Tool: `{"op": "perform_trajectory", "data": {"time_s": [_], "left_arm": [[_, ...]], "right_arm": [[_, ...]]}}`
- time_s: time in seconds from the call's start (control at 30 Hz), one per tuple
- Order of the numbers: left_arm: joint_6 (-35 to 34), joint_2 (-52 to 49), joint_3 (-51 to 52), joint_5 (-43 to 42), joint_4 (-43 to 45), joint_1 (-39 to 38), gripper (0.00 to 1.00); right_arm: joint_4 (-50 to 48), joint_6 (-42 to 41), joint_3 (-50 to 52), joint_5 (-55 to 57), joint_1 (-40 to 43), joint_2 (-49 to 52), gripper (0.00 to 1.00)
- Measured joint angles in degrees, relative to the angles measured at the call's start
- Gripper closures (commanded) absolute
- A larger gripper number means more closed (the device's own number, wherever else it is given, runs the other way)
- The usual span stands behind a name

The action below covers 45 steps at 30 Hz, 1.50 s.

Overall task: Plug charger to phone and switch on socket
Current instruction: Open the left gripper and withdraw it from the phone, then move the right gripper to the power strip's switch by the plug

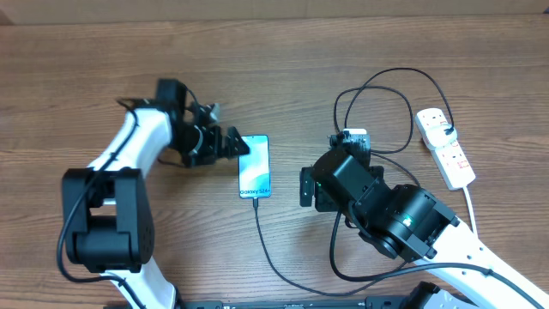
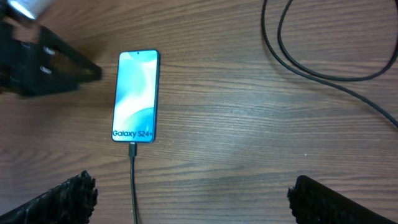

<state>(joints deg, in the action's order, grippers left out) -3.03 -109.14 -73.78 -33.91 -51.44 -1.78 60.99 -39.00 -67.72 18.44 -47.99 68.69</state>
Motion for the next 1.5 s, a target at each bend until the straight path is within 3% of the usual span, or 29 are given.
{"op": "perform_trajectory", "data": {"time_s": [0.07,0.13,0.2,0.27,0.37,0.57,0.7,0.83,1.17,1.5], "left_arm": [[0.0,0.0,-5.7,2.5,-7.4,1.1,0.00],[0.0,0.1,-10.7,4.7,-12.6,1.8,0.00],[0.1,1.2,-15.2,6.9,-16.8,2.0,0.00],[0.1,4.0,-18.2,8.8,-19.8,1.8,0.00],[0.0,12.1,-19.6,11.3,-20.7,0.8,0.00],[-2.7,33.9,-21.3,17.8,-21.9,-5.1,0.00],[-10.6,46.4,-21.8,27.1,-27.0,-10.4,0.00],[-18.4,53.8,-21.9,34.3,-33.6,-12.1,0.00],[-24.0,57.5,-21.8,39.1,-42.3,-12.1,0.00],[-24.1,57.5,-21.7,39.6,-44.9,-12.1,0.00]], "right_arm": [[-0.5,-0.4,0.0,0.0,0.0,0.0,0.26],[-0.6,-0.6,0.0,0.2,0.0,0.0,0.50],[0.2,-0.5,0.0,0.2,0.4,0.0,0.66],[1.7,-0.7,0.0,0.2,1.7,0.1,0.77],[6.1,-2.8,0.0,0.8,5.9,0.1,0.85],[9.4,-7.2,0.0,1.9,19.3,0.1,0.89],[9.5,-7.3,0.0,1.1,28.8,0.1,0.96],[9.1,-4.2,0.0,-2.8,38.3,0.1,0.96],[10.3,4.9,-3.4,-13.8,61.7,3.8,0.96],[16.9,12.1,-16.8,-17.1,66.7,27.5,0.96]]}}
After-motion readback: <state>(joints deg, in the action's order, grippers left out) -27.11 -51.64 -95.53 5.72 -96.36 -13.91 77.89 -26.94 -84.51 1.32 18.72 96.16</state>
